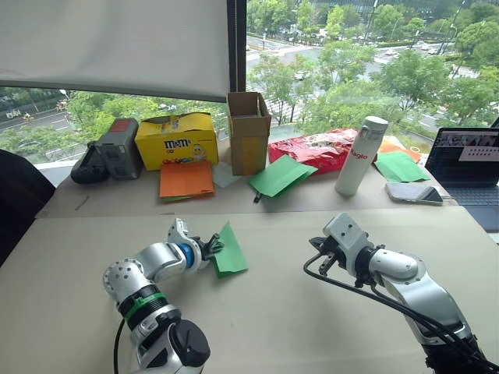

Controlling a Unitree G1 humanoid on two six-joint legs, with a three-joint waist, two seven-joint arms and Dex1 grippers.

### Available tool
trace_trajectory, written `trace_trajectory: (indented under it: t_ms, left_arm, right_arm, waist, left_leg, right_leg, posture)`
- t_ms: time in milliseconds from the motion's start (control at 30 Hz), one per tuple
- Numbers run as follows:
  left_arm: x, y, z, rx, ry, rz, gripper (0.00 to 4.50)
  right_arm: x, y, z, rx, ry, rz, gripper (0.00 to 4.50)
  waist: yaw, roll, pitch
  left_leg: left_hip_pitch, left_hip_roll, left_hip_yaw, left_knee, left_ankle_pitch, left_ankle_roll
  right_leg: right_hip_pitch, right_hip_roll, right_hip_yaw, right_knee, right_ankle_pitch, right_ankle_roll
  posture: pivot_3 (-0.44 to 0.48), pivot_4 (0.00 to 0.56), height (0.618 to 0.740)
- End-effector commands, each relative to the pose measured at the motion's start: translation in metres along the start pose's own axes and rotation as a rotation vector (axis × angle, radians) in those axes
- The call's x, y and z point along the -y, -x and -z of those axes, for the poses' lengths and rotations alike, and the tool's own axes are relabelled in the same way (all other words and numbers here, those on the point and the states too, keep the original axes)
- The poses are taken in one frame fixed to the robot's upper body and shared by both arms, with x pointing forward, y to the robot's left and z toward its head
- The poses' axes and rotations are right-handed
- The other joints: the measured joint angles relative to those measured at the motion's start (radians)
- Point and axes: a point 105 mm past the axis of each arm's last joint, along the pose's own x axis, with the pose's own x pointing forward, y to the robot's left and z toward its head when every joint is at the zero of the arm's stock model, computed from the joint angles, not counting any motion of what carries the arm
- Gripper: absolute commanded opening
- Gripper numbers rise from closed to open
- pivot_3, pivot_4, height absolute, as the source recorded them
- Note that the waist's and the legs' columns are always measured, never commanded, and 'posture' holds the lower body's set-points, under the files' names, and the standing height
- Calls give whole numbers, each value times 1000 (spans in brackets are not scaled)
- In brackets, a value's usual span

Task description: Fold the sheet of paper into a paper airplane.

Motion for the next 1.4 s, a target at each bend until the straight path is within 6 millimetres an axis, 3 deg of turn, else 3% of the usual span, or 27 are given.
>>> trace_trajectory:
  t_ms: [33,133,267,433,600,733,900,933,967,1033,1100,1300,1400]
  left_arm:
    - [71,-45,110,-338,119,224,43]
    - [72,-44,110,-343,135,214,43]
    - [69,-34,98,-339,103,198,1131]
    - [66,-9,48,-241,83,173,2847]
    - [46,30,-26,-82,-71,126,4470]
    - [49,58,-50,-108,-202,188,4470]
    - [53,89,-49,-117,-667,98,4470]
    - [57,89,-55,-38,-761,112,4500]
    - [61,89,-57,9,-856,143,4500]
    - [57,87,-63,132,-1230,154,4500]
    - [40,82,-49,34,-1472,212,4500]
    - [17,85,-27,-224,-1573,420,4500]
    - [14,80,-26,-242,-1591,444,4500]
  right_arm:
    - [3,4,-12,36,24,30,0]
    - [2,3,-14,43,24,31,0]
    - [-2,-1,-18,60,22,16,0]
    - [-14,-7,-23,88,8,-44,0]
    - [-21,-14,-30,122,-1,-84,0]
    - [-26,-21,-41,175,-46,-114,0]
    - [-45,-25,-59,255,-336,-211,0]
    - [-50,-24,-62,259,-375,-234,591]
    - [-54,-23,-63,259,-399,-248,903]
    - [-59,-21,-68,264,-440,-264,1593]
    - [-62,-20,-75,273,-486,-256,2303]
    - [-75,-25,-82,223,-580,-219,4320]
    - [-94,-28,-82,189,-646,-252,4320]
  waist:
    - [0,0,0]
    - [1,0,0]
    - [4,0,0]
    - [-1,-1,0]
    - [-14,-1,0]
    - [-22,0,0]
    - [-25,-1,0]
    - [-27,-1,0]
    - [-29,0,0]
    - [-30,1,0]
    - [-29,4,0]
    - [-28,4,0]
    - [-29,4,0]
  left_leg:
    - [0,0,0,0,0,0]
    - [0,0,0,0,0,0]
    - [-1,-1,0,1,0,0]
    - [1,-1,0,-1,0,0]
    - [4,-1,1,-2,2,-4]
    - [6,-2,0,-4,2,-4]
    - [5,-5,-3,-4,1,-2]
    - [5,-5,-4,-5,1,-2]
    - [5,-5,-4,-6,1,-2]
    - [6,-5,-1,-10,2,-3]
    - [7,-3,2,-15,3,-5]
    - [4,2,2,-20,5,-7]
    - [3,2,3,-19,4,-5]
  right_leg:
    - [0,0,0,0,0,0]
    - [0,0,0,0,0,0]
    - [0,-1,0,0,0,0]
    - [0,0,4,0,0,0]
    - [-3,6,9,2,1,-2]
    - [-3,7,12,4,0,-3]
    - [-2,6,10,6,1,-3]
    - [-3,6,10,6,1,-3]
    - [-3,6,10,5,1,-3]
    - [-4,5,10,1,1,-3]
    - [-4,5,10,-7,1,-4]
    - [-9,10,9,-10,3,-9]
    - [-10,8,10,-9,3,-8]
  posture:
    - [0,150,740]
    - [0,150,740]
    - [0,150,740]
    - [0,150,740]
    - [0,150,740]
    - [0,150,740]
    - [0,150,740]
    - [0,150,740]
    - [0,150,740]
    - [0,150,740]
    - [0,150,740]
    - [0,150,740]
    - [0,150,740]
